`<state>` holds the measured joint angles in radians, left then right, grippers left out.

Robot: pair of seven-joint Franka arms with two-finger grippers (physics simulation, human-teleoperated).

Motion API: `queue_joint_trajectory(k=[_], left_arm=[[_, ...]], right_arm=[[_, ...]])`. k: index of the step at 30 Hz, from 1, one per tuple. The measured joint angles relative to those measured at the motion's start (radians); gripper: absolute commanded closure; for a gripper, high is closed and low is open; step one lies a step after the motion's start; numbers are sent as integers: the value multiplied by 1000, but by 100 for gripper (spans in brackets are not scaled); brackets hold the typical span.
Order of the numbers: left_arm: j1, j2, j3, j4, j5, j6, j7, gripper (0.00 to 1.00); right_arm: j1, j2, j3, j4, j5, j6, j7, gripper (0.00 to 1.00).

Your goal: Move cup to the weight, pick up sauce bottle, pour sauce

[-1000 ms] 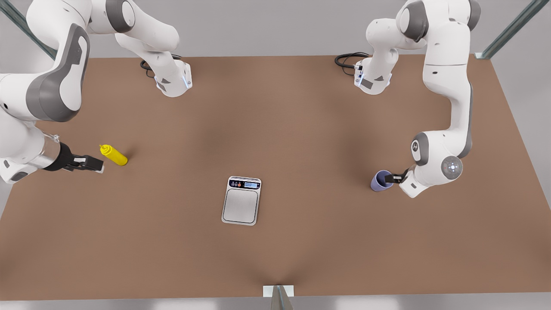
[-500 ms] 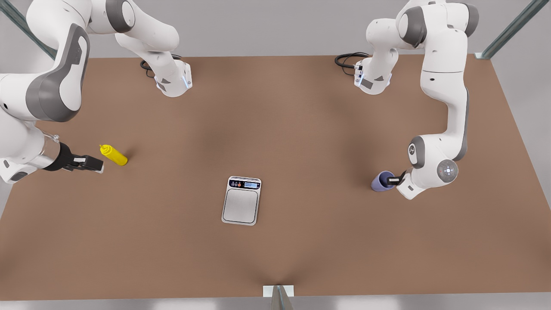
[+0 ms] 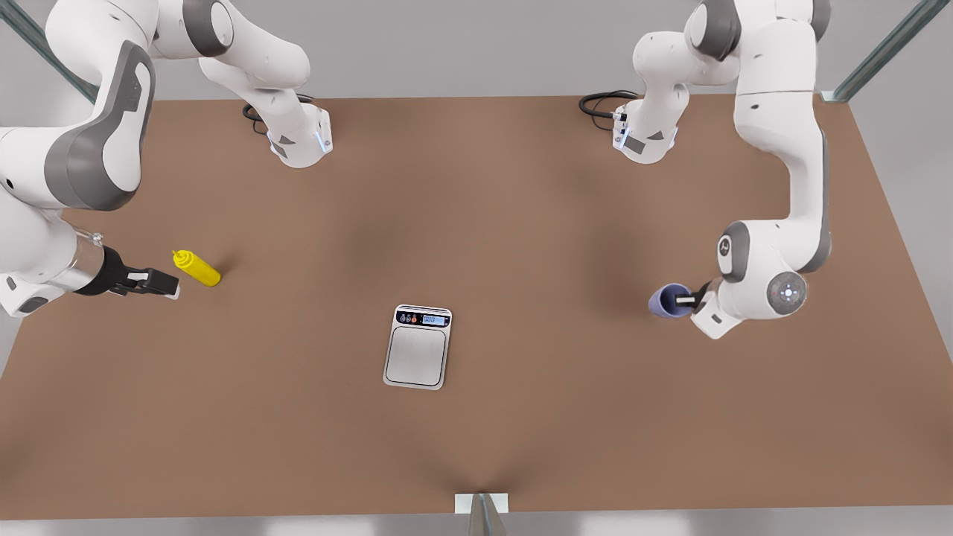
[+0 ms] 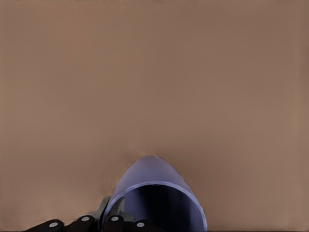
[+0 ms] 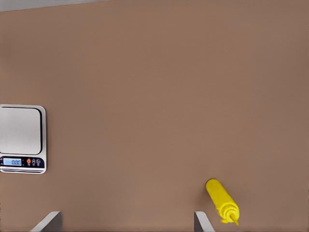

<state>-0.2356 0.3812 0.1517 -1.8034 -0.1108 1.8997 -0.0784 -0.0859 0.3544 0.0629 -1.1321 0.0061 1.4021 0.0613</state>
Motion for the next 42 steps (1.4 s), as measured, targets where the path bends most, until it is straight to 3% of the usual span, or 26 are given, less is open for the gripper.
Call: queue_joint_trajectory(k=[3, 8, 12, 14, 18, 26, 42], left_arm=[[-131, 92, -5, 241, 14, -92, -204, 79], [-284, 220, -56, 433, -2, -74, -458, 79], [-368, 379, -100, 678, -37, -59, -698, 79], [-398, 416, -98, 687, -84, 103, -737, 79], [-440, 499, -93, 764, -185, 243, -772, 79], [-555, 579, -57, 794, -298, 313, -808, 79], [-570, 638, -44, 789, -300, 404, -793, 79]], right_arm=[[-1, 0, 0, 0, 0, -1, -3, 0], [-2, 0, -2, 0, 0, -2, -3, 0], [-2, 0, -2, 0, -1, -3, -3, 0], [-2, 0, -2, -1, -2, -3, -3, 0], [-2, 0, -2, -2, -2, -3, -3, 0], [-2, 1, -2, 0, -1, -3, -2, 0], [-2, 0, -2, -2, -2, -5, 3, 0]])
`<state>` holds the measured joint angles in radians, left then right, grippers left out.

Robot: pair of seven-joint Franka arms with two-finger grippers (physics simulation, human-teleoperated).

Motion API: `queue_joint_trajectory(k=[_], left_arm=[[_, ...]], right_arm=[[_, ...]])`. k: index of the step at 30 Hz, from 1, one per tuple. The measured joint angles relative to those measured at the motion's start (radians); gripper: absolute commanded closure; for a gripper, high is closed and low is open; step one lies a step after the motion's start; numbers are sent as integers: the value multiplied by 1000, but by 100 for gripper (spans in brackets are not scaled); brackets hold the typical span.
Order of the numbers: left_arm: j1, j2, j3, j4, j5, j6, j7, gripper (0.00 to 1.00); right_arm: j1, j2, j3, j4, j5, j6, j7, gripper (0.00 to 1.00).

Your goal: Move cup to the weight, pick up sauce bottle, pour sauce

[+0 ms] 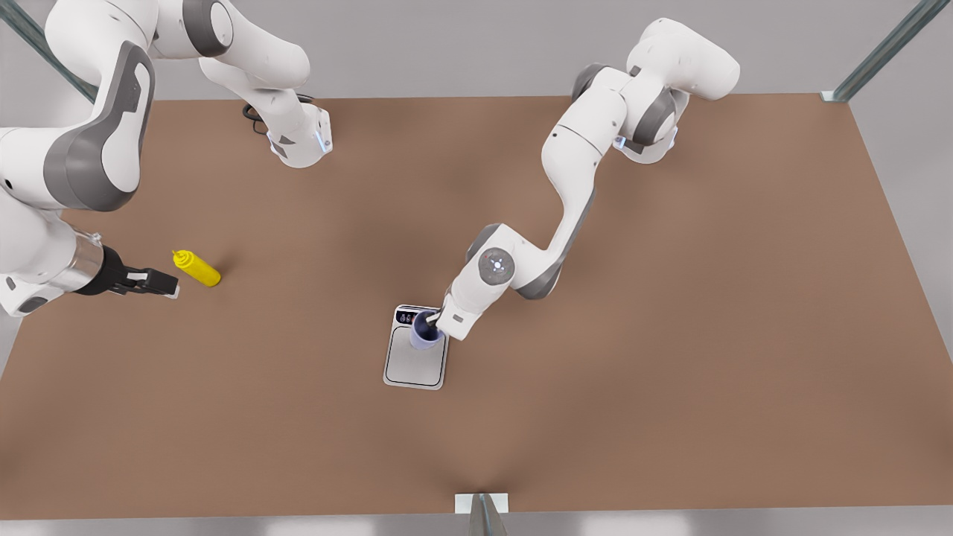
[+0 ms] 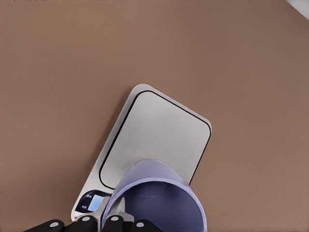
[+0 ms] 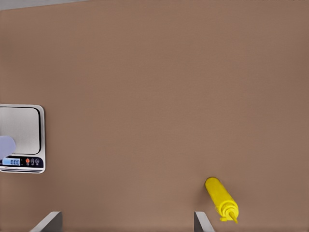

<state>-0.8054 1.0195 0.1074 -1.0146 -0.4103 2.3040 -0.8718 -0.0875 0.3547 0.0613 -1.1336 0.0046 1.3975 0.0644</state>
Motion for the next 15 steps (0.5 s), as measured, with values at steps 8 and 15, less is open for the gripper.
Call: queue_joint_trajectory(k=[8, 15], left_arm=[[-5, 7, 0, -1, 0, 3, 0, 75], [-3, 7, -1, 1, -48, 3, 3, 4]], right_arm=[[0, 1, 0, 0, 0, 0, -2, 0], [0, 1, -2, 0, 0, 0, -3, 0]])
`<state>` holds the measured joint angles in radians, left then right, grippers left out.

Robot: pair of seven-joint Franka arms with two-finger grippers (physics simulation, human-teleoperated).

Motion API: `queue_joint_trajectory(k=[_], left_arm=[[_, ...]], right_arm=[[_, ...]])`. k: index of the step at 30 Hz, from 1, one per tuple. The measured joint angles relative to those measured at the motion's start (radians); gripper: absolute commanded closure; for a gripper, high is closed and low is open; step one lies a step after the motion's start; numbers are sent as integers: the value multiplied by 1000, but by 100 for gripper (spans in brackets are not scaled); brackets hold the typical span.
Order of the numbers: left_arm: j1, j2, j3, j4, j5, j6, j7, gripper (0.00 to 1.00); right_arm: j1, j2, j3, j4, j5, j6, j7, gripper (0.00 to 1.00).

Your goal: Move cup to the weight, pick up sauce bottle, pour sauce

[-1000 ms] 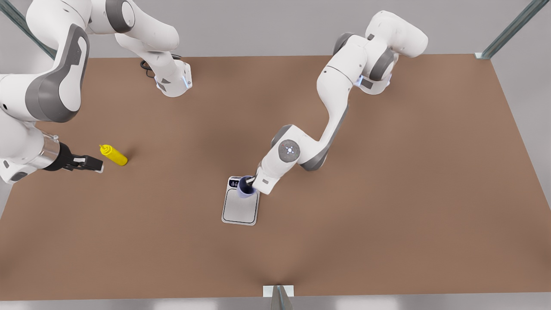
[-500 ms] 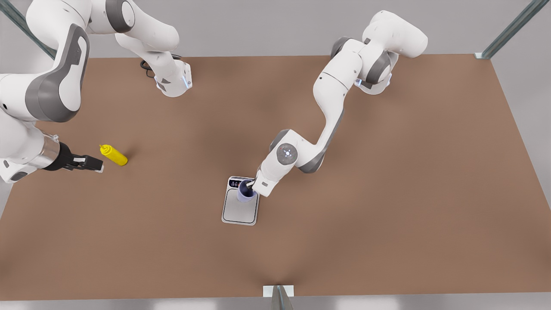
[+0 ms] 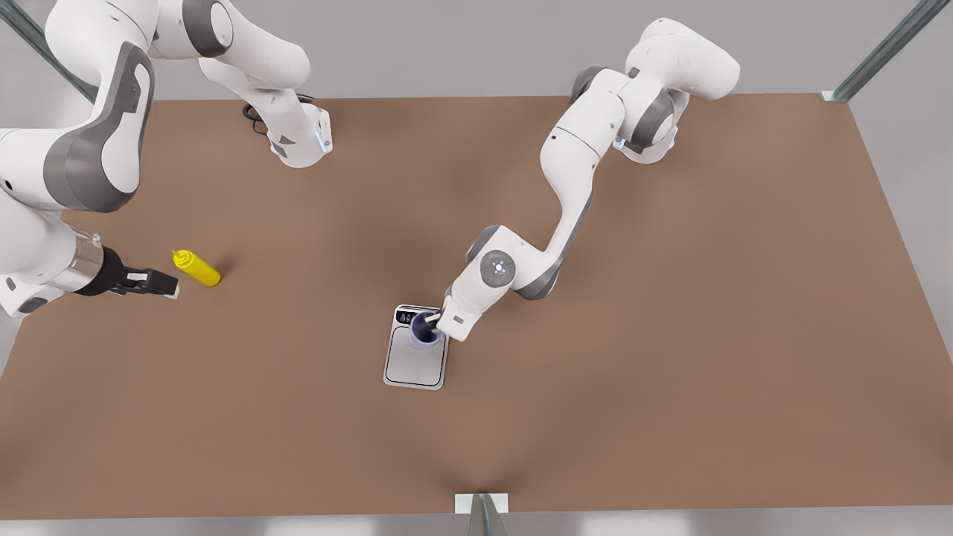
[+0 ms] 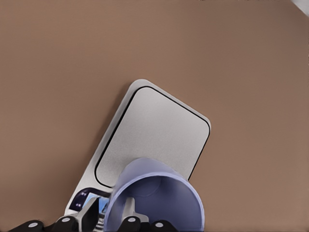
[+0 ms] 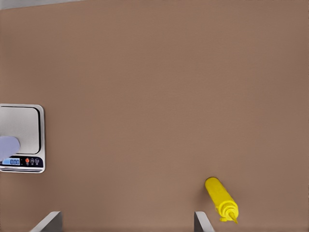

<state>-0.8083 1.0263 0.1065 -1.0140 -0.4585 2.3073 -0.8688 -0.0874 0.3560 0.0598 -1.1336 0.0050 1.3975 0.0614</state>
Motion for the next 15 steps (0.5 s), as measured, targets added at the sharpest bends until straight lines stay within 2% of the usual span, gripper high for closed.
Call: queue_joint_trajectory(k=[3, 15], left_arm=[[0, -1, 1, 0, -7, -3, -6, 1], [-2, -12, -8, -3, -28, -22, -25, 0]], right_arm=[[0, 0, 0, 0, 1, 0, 0, 0], [0, 0, 0, 0, 1, 0, 0, 0]])
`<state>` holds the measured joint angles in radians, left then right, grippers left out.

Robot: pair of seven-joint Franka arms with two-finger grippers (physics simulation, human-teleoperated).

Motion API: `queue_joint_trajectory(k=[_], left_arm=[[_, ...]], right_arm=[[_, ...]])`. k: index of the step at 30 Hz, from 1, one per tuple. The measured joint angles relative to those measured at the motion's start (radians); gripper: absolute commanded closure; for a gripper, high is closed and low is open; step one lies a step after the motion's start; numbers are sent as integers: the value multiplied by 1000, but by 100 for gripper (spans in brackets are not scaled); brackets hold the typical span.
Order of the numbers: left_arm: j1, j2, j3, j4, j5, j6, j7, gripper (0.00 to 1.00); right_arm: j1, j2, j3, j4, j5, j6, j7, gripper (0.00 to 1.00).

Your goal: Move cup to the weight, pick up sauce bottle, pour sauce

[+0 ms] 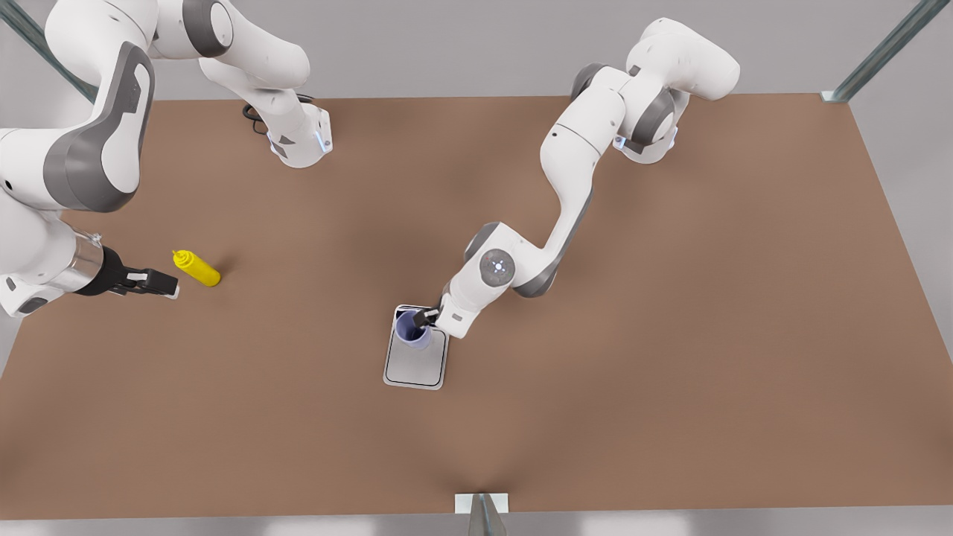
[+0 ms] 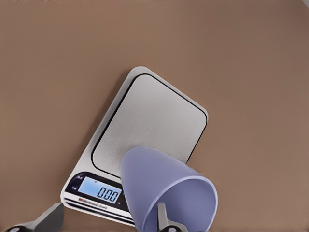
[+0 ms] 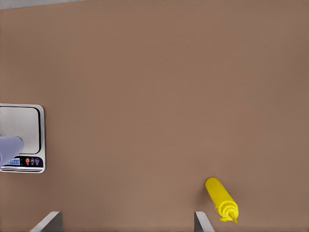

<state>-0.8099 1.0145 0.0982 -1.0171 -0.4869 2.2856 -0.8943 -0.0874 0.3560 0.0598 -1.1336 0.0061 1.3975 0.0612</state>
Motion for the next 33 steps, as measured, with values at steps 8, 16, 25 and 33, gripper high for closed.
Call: queue_joint_trajectory(k=[8, 16, 25, 33], left_arm=[[6, 0, 0, 0, -4, -1, 2, 0], [6, -7, 0, 0, -4, -8, 0, 0], [240, -252, 93, -2, 49, -686, 513, 1], [509, -816, 86, -470, 370, -850, 810, 0]], right_arm=[[0, 0, 0, 0, 0, 0, -3, 0], [0, -2, 0, -2, -2, -9, 5, 0], [0, -3, 2, -3, -2, -9, -2, 0], [-189, 39, -75, -48, 166, 2, 4, 0]])
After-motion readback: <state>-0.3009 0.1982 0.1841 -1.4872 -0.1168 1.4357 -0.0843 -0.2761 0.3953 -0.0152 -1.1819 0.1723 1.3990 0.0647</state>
